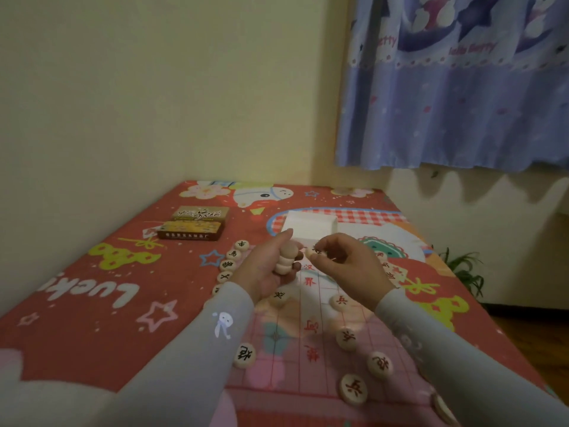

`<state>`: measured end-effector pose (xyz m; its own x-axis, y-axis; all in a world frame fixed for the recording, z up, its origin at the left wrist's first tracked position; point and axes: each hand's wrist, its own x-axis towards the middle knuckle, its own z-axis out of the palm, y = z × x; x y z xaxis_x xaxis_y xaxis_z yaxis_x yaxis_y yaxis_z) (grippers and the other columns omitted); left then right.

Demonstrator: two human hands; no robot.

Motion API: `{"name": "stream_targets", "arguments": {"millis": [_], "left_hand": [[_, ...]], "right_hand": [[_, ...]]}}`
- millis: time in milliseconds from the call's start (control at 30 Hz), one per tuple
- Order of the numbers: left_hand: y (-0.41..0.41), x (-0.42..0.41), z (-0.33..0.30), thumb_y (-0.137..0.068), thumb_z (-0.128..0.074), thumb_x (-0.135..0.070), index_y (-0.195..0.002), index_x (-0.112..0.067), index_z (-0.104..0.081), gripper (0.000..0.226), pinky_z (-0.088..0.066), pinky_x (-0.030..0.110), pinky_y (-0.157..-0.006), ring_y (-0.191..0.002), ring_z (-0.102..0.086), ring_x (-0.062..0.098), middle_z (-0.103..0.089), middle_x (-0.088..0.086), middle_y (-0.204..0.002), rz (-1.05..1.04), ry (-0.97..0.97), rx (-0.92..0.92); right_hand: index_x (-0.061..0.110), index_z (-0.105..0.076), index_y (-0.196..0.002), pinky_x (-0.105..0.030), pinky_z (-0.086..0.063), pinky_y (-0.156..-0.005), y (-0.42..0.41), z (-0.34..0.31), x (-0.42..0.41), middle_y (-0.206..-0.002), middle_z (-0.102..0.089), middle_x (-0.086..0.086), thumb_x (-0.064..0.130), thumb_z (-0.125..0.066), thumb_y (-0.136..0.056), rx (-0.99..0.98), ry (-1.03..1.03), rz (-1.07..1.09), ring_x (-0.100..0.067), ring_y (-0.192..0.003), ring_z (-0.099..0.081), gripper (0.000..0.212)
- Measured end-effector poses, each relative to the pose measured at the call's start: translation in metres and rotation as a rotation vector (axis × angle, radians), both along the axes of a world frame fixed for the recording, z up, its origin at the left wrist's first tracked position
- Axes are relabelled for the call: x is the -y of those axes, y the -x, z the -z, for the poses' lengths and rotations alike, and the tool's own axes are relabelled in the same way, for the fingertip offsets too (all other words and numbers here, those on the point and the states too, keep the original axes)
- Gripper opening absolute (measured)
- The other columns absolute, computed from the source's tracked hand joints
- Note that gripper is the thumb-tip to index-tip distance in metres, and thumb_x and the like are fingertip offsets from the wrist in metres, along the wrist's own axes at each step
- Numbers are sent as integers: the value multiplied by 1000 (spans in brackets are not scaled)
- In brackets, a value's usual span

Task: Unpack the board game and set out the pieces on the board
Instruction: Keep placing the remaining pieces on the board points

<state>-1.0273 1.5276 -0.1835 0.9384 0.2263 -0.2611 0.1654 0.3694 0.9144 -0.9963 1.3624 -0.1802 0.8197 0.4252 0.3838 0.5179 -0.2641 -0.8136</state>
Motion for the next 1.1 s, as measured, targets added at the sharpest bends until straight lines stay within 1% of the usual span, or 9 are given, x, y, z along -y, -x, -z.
{"name": "stream_targets", "arguments": {"millis": [133, 267, 367, 433, 700, 800, 900, 1000, 1100], "left_hand": [[16, -16, 7, -91, -59, -39, -76, -12, -61, 31, -37, 15, -39, -46, -52, 13, -59, 3, -62, -72, 20, -19], [32, -28, 17, -94, -51, -45, -80, -10, -62, 39, -41, 17, -39, -49, -53, 15, -59, 6, -65, -105, 84, -38], [41, -35, 24, -97, -45, -45, -84, -9, -62, 42, -41, 17, -38, -45, -53, 15, -60, 7, -64, -129, 129, -68], [45, -39, 26, -99, -40, -42, -84, -9, -62, 43, -41, 17, -38, -44, -53, 15, -60, 7, -62, -143, 137, -86], [55, -46, 31, -99, -40, -31, -81, -9, -60, 35, -40, 15, -38, -44, -51, 16, -60, 8, -63, -161, 124, -117], [56, -43, 34, -95, -48, -21, -83, -8, -61, 23, -40, 16, -39, -49, -51, 16, -59, 10, -67, -129, 105, -133], [57, -40, 36, -85, -57, -10, -83, -6, -62, 6, -38, 16, -39, -50, -51, 16, -56, 10, -67, -92, 127, -128], [56, -35, 37, -84, -57, -7, -88, -4, -64, 9, -36, 16, -38, -50, -51, 13, -58, 8, -68, -69, 165, -118], [52, -25, 40, -82, -58, -6, -88, -1, -66, 11, -40, 19, -42, -53, -56, 14, -64, 9, -69, -38, 216, -157]], "right_hand": [[29, -65, -82, -20, -52, -70, 16, 28, -5, -78, -66, 7, 28, -76, -77, 29, 158, -85, -6, -72, -60, 12], [34, -59, -84, -20, -49, -73, 30, 50, -20, -85, -62, 11, 30, -73, -76, 65, 391, -194, -2, -76, -55, 17], [30, -65, -92, -6, -38, -63, 38, 57, -31, -89, -60, 13, 37, -70, -79, 103, 498, -218, 1, -74, -51, 15], [27, -67, -95, -3, -34, -61, 40, 62, -36, -88, -57, 15, 39, -67, -82, 135, 540, -208, 2, -75, -50, 17], [26, -65, -98, -16, -40, -73, 40, 74, -40, -91, -56, 11, 38, -67, -81, 192, 622, -256, -9, -85, -53, 21], [28, -65, -98, -19, -39, -75, 39, 71, -40, -97, -56, 10, 39, -66, -83, 138, 585, -216, -8, -89, -53, 19], [27, -65, -96, -16, -44, -73, 39, 63, -42, -98, -62, 12, 35, -64, -87, 99, 409, -118, -4, -86, -58, 13], [28, -64, -93, -23, -51, -74, 43, 50, -47, -94, -64, 12, 34, -68, -84, 21, 172, -84, -3, -83, -61, 12], [30, -66, -92, -23, -49, -76, 49, 44, -54, -95, -63, 13, 34, -70, -82, 5, 169, -106, -3, -85, -59, 11]]}}
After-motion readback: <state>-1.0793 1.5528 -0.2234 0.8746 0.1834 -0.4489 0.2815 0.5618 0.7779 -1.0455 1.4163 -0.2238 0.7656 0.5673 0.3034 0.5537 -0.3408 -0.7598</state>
